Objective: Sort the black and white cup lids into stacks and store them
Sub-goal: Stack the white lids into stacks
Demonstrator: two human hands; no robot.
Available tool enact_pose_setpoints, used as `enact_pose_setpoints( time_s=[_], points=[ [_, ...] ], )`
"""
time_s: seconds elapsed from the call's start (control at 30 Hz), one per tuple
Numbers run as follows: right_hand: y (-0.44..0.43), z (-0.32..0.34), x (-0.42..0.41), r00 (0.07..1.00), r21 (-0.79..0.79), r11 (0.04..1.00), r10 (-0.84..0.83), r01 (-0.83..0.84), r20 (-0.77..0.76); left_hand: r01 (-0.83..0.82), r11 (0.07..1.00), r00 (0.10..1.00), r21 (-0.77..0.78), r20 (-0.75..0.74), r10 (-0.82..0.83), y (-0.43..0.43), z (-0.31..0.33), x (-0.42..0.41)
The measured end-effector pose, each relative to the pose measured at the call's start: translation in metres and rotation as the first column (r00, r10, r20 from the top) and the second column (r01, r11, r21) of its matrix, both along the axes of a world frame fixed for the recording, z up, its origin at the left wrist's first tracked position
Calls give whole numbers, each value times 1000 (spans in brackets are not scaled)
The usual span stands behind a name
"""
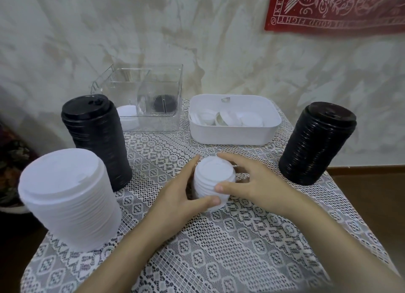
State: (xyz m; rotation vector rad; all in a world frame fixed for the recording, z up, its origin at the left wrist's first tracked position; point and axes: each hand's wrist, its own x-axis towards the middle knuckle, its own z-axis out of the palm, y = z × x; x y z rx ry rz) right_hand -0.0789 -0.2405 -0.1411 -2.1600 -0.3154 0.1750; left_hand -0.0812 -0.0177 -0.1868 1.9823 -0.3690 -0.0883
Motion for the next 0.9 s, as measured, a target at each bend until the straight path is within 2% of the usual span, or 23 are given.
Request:
enact_pose_setpoints(
  time_s=[0.5, 0.67, 0.9],
  points=[
    [-3, -17, 8, 995, 98, 993, 67, -60, -71, -7, 997, 999, 80, 44, 4, 5, -4, 2],
    [-3, -18, 9, 995, 68, 994, 84, -81, -56, -1, 990, 997, 143, 82, -10, 5, -3, 0],
    [-8, -11, 9, 990, 83, 990, 116, -110, -75, 42, 996, 996, 77, 69, -48, 6, 5, -2]
  ],
)
